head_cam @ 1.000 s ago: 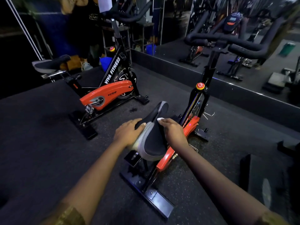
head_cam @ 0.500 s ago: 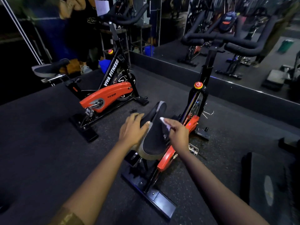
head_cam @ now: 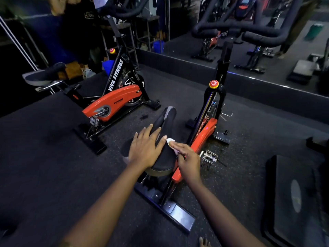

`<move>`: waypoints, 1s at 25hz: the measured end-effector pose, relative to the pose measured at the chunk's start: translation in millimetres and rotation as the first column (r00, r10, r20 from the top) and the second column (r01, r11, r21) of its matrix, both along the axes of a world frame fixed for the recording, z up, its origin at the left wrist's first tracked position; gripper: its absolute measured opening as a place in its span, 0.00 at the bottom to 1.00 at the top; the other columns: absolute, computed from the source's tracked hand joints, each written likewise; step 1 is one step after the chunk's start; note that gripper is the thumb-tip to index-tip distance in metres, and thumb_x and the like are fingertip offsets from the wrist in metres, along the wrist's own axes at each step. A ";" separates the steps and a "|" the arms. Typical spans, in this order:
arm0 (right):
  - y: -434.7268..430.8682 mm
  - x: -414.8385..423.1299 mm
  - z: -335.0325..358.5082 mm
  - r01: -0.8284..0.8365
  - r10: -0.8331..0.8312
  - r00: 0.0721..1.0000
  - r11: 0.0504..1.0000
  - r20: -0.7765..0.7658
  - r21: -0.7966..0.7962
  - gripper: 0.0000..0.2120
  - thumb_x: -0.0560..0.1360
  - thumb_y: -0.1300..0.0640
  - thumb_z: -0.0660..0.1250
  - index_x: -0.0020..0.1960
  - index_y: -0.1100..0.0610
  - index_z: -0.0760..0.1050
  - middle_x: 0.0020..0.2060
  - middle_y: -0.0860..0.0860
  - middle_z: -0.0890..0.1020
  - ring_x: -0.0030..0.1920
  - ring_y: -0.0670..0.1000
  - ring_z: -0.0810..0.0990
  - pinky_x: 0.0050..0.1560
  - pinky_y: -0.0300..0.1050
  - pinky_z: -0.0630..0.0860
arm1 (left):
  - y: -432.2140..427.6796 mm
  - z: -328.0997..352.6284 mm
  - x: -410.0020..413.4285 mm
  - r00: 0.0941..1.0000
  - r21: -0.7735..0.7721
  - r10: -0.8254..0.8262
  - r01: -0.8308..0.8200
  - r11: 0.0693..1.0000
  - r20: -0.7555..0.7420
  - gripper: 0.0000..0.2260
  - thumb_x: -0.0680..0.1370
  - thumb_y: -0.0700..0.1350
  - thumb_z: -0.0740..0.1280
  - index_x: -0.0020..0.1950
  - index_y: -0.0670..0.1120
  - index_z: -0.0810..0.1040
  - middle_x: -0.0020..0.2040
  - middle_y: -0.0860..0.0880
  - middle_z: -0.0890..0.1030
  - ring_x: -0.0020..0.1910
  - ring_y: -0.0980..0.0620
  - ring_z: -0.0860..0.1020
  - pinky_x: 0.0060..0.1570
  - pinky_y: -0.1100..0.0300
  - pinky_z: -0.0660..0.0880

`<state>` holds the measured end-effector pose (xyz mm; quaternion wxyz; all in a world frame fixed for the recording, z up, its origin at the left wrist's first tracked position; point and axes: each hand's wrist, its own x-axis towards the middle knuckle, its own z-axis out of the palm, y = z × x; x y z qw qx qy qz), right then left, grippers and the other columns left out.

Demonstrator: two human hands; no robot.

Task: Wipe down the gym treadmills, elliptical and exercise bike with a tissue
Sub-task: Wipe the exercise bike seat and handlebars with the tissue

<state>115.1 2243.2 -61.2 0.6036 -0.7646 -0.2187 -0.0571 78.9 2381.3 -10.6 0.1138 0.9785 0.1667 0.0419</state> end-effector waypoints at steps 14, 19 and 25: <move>13.0 31.4 14.2 -0.017 0.033 0.984 0.996 -0.175 0.093 0.22 0.71 0.74 0.59 0.54 0.54 0.81 0.50 0.46 0.82 0.52 0.36 0.78 0.56 0.33 0.73 | 0.5 1.5 -1.8 1.000 0.007 -0.015 0.015 1.000 -0.025 0.25 0.81 0.61 0.47 0.77 0.55 0.57 0.79 0.50 0.53 0.77 0.50 0.52 0.75 0.52 0.47; -19.0 -7.8 -2.0 -0.061 0.069 0.994 0.994 -0.080 0.088 0.16 0.70 0.70 0.62 0.51 0.58 0.82 0.47 0.44 0.82 0.51 0.35 0.79 0.54 0.30 0.72 | -1.3 2.3 -2.4 1.000 -0.011 -0.014 0.015 1.000 0.001 0.25 0.81 0.60 0.48 0.77 0.55 0.57 0.78 0.50 0.54 0.77 0.49 0.53 0.75 0.52 0.48; -36.8 -0.3 13.4 -0.115 0.126 0.990 0.984 -0.069 0.138 0.21 0.71 0.76 0.62 0.51 0.53 0.81 0.48 0.45 0.83 0.50 0.39 0.80 0.54 0.33 0.74 | -6.5 5.4 -5.8 0.998 -0.146 0.034 -0.025 0.989 0.056 0.26 0.81 0.59 0.54 0.77 0.52 0.56 0.78 0.49 0.57 0.76 0.49 0.54 0.74 0.52 0.49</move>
